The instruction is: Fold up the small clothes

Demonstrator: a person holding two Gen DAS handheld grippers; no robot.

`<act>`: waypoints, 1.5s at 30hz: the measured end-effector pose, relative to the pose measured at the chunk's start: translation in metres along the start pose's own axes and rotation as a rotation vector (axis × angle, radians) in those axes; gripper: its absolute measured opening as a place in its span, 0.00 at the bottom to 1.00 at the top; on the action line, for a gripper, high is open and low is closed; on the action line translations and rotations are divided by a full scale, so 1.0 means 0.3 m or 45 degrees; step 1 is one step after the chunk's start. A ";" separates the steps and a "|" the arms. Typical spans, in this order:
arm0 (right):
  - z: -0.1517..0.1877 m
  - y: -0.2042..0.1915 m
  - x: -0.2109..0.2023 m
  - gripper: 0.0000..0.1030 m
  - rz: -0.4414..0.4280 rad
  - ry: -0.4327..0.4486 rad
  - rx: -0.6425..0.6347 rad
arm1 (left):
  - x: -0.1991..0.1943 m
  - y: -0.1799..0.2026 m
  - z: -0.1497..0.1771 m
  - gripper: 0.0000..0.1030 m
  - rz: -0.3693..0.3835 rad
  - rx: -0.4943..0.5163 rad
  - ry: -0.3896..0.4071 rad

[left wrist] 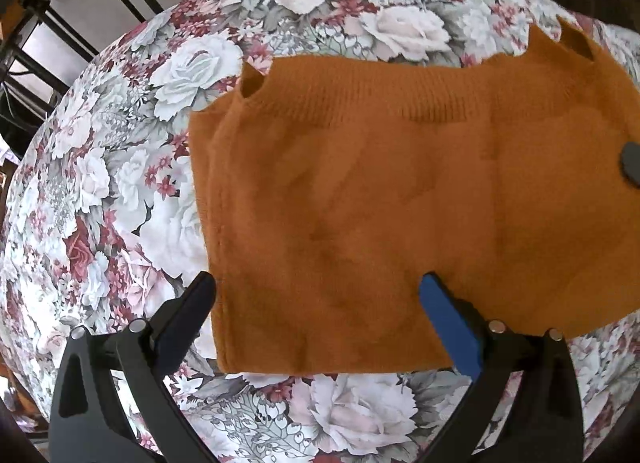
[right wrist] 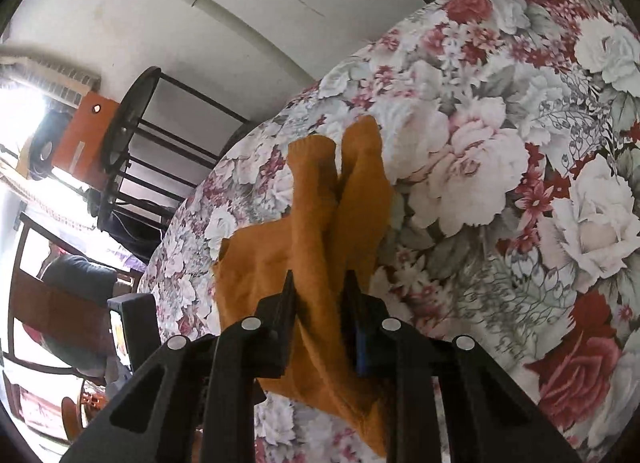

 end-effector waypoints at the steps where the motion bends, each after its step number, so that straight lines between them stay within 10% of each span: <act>1: 0.002 -0.021 0.008 0.23 0.003 -0.004 -0.007 | -0.006 -0.004 -0.004 0.96 0.011 -0.009 0.004; 18: 0.127 -0.293 0.121 0.24 -0.088 -0.146 -0.020 | -0.042 -0.061 -0.040 0.96 0.182 -0.125 -0.012; 21: 0.140 -0.313 0.136 0.29 -0.119 -0.166 0.011 | -0.054 -0.100 -0.041 0.95 0.146 -0.111 0.013; 24: 0.146 -0.338 0.138 0.57 -0.259 -0.179 0.106 | -0.034 -0.110 -0.026 0.95 0.190 -0.119 -0.026; 32: 0.032 -0.228 0.029 0.82 -0.290 -0.005 0.232 | 0.073 -0.121 0.022 0.96 0.224 -0.247 -0.167; 36: -0.084 -0.044 -0.134 0.82 -0.084 0.244 0.297 | 0.087 -0.099 -0.008 0.96 0.184 -0.238 -0.152; 40: -0.053 0.108 -0.161 0.82 0.031 0.162 0.369 | 0.067 -0.022 -0.047 0.96 0.147 -0.178 -0.126; 45: 0.059 0.217 -0.067 0.87 -0.106 -0.001 0.513 | 0.037 0.061 -0.065 0.96 0.127 -0.126 -0.086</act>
Point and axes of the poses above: each gripper's, at about its wrist camera, not at the fingertips, and x roughly the way its jaws point, y to its right, z to its underside, the point moved 8 cm from there along x, roughly the way its jaws point, and after that the axes turned 4 degrees about -z, right-handed, at the moved point
